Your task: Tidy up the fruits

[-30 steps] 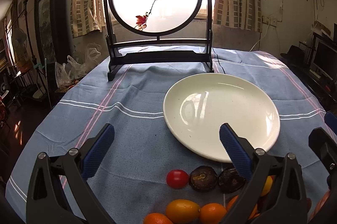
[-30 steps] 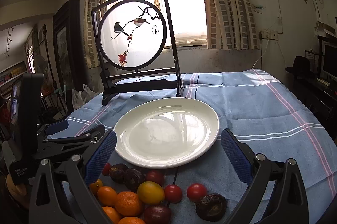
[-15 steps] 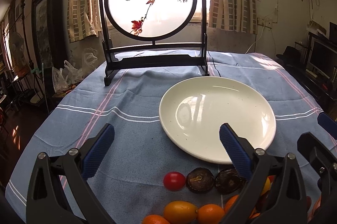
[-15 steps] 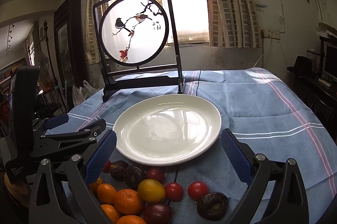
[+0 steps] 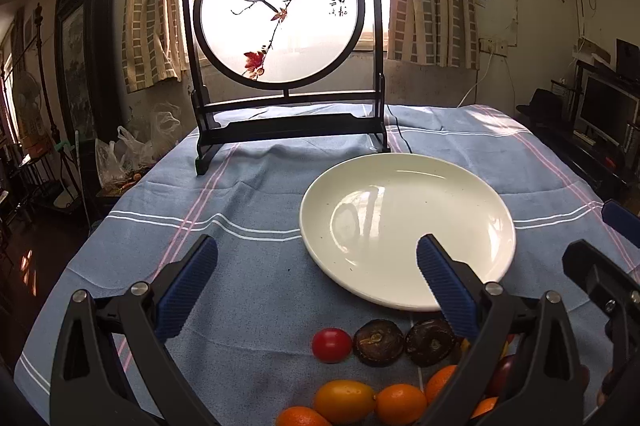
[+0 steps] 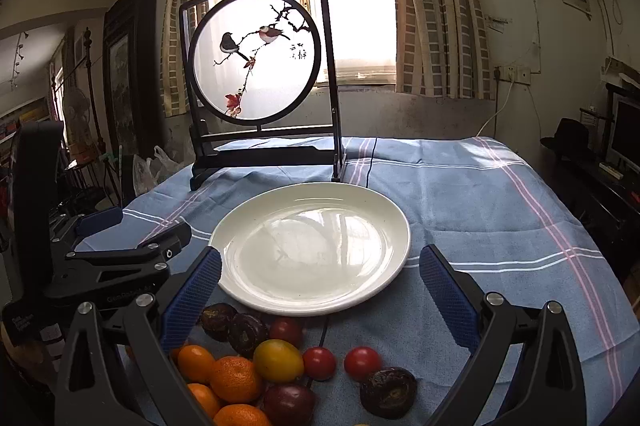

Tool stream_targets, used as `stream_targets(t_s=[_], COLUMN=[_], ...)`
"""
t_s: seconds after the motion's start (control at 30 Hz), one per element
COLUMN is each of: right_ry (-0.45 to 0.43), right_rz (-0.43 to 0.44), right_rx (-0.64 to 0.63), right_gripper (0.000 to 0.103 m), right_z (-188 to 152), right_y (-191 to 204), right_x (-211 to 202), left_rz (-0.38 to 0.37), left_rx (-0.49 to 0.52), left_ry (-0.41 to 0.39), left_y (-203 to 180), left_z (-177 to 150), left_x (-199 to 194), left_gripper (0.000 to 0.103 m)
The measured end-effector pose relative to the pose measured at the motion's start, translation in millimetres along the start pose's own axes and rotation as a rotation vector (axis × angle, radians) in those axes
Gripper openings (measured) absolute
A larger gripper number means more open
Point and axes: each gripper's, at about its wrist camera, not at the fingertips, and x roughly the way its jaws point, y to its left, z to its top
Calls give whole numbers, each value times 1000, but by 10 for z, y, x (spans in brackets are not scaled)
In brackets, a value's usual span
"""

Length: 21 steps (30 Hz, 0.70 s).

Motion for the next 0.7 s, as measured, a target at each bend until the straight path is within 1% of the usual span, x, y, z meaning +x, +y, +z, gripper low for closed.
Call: stream_targets(t_s=[0.1,0.23,0.3,0.4,0.47,0.57,0.63,0.7], right_ry=[50,122,148,209,248,315,350,388], right_rz=[22,25,24,25,25,47,60,66], right_rx=[-17,-43,-50,-91,-119,-131,-133,-147], right_gripper=[99,99,99,99,99,99,99,99], right_z=[40,-8,-77,-258,-393,-599,-725,-860], right_y=[-72,-144,-168,-184,-194,-203,-195,-167], right_x=[-123,-290,-400,-550,-640,-711,-711,-669], left_rz=[3,10,13,-12,-35,-76,-96,-118], left_rx=[15,42,63,82,97,119,142,180], left_ry=[-16,0,-2,13,36,108,152,180], left_y=[77,158,215,387,510,640,653,602], left_z=[-48,-130,-179,-252,-326,-482,-599,-712], left_x=[-113,-211,-299,-436,-498,-514,-488,-450], left_gripper=[98,98,98,98,98,98,98,98])
